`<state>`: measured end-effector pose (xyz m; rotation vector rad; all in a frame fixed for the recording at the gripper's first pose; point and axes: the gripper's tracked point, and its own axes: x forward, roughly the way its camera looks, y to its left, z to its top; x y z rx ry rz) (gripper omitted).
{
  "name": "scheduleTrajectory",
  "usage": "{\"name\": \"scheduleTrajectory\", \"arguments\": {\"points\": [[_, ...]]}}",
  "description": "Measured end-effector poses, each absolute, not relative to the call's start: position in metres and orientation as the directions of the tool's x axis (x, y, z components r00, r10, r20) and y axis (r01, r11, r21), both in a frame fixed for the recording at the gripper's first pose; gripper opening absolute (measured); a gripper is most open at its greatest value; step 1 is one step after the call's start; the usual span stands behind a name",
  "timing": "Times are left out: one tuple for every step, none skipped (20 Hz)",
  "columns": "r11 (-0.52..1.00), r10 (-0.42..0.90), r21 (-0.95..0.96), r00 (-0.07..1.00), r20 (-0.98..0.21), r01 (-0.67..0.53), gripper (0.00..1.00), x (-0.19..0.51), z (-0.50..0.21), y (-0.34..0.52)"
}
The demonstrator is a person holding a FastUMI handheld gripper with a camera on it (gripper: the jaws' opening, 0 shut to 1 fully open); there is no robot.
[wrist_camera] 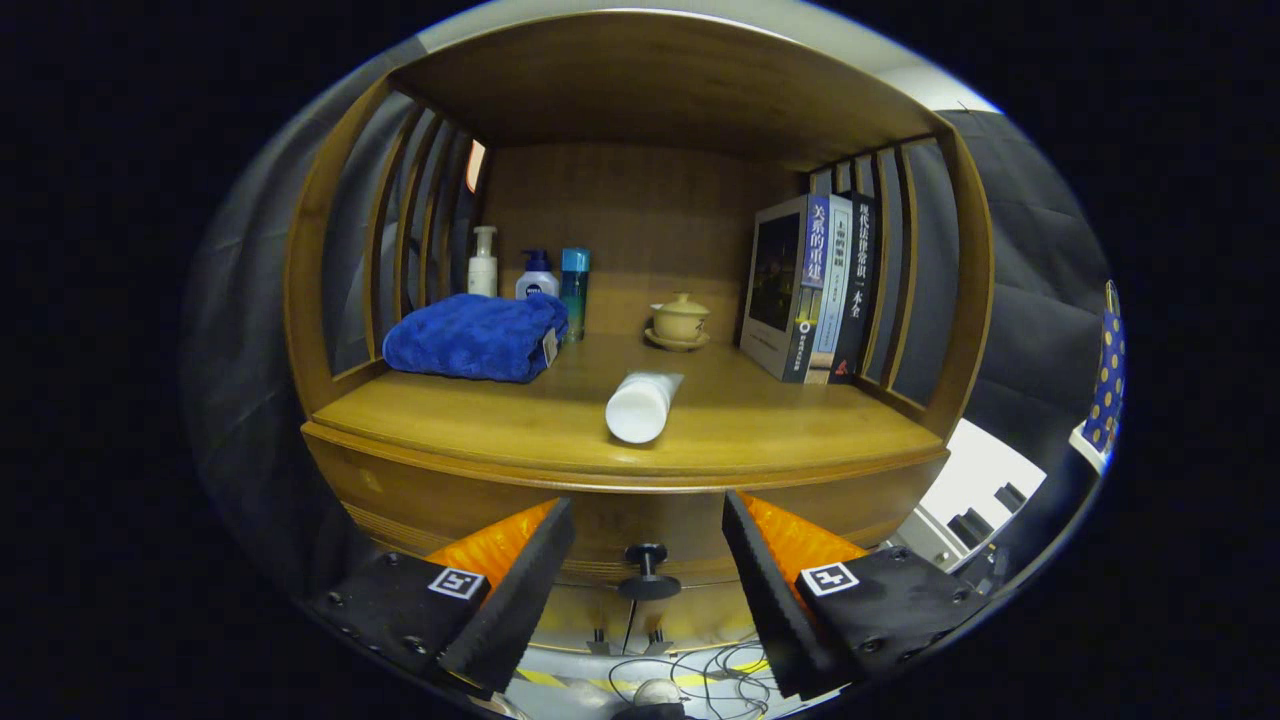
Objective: Pull open the drawer, take out the items inside it, and place them on the countertop above the cabinet.
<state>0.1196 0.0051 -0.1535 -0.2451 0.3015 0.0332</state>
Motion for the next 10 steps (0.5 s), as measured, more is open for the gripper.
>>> {"name": "scheduleTrajectory", "arguments": {"points": [[0.970, 0.006, -0.233, 0.958, -0.286, -0.075, 0.99, 0.116, -0.140, 0.006], [0.970, 0.013, -0.229, 0.961, -0.276, -0.079, 0.99, 0.113, -0.125, 0.006], [0.970, 0.020, -0.230, 0.964, -0.266, -0.083, 0.99, 0.111, -0.108, 0.006], [0.970, 0.026, -0.230, 0.969, -0.247, -0.085, 0.99, 0.108, -0.089, 0.007], [0.969, 0.037, -0.229, 0.974, -0.222, -0.088, 0.99, 0.106, -0.068, 0.009], [0.970, 0.046, -0.228, 0.981, -0.191, -0.090, 0.98, 0.102, -0.048, 0.011], [0.970, 0.054, -0.224, 0.985, -0.161, -0.090, 0.98, 0.099, -0.027, 0.014], [0.972, 0.062, -0.217, 0.989, -0.136, -0.091, 0.98, 0.095, -0.011, 0.016], [0.973, 0.070, -0.209, 0.991, -0.116, -0.093, 0.98, 0.091, 0.004, 0.019], [0.975, 0.077, -0.202, 0.992, -0.100, -0.096, 0.98, 0.087, 0.015, 0.021]]}}
